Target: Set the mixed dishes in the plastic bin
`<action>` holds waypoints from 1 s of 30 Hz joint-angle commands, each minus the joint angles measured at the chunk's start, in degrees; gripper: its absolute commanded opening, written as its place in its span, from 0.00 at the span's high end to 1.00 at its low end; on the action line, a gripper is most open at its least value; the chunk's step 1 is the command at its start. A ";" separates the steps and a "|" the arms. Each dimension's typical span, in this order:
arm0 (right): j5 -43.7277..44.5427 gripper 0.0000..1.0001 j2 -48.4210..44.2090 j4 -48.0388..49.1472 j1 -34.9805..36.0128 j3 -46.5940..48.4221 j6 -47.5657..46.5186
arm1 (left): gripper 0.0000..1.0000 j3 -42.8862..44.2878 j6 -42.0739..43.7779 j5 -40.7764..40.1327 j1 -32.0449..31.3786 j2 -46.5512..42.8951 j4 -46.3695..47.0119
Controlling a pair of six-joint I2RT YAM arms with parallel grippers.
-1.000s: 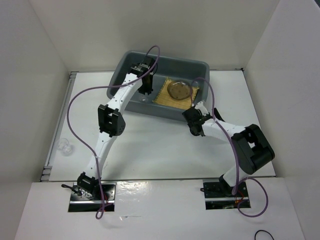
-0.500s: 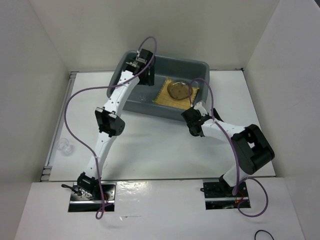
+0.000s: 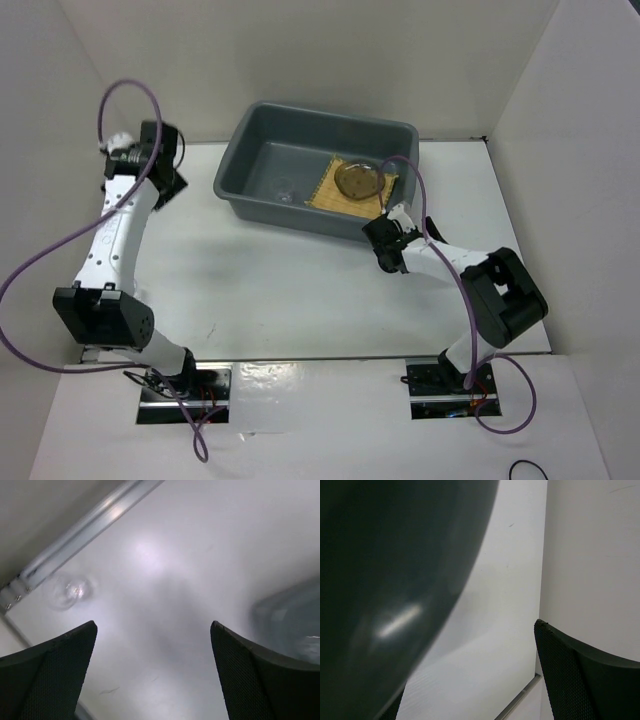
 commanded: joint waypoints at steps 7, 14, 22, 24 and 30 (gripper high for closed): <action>-0.13 0.02 4.20 -1.01 0.61 -0.38 0.27 | 0.00 -36.30 -5.17 16.94 10.42 -11.05 10.15; -0.13 0.02 4.73 -1.01 0.61 -0.38 0.27 | 0.00 -41.05 -2.09 16.94 15.26 -11.67 10.86; -0.13 0.02 4.73 -1.01 0.61 -0.38 0.27 | 0.00 -39.92 2.04 16.33 20.09 -9.65 11.92; -0.13 0.02 4.20 -1.01 0.61 -0.38 0.27 | 0.00 -39.39 2.66 14.49 20.71 -9.65 11.92; -0.13 0.02 4.20 -1.01 0.61 -0.38 0.27 | 0.00 -39.39 3.81 13.87 23.53 -9.65 12.44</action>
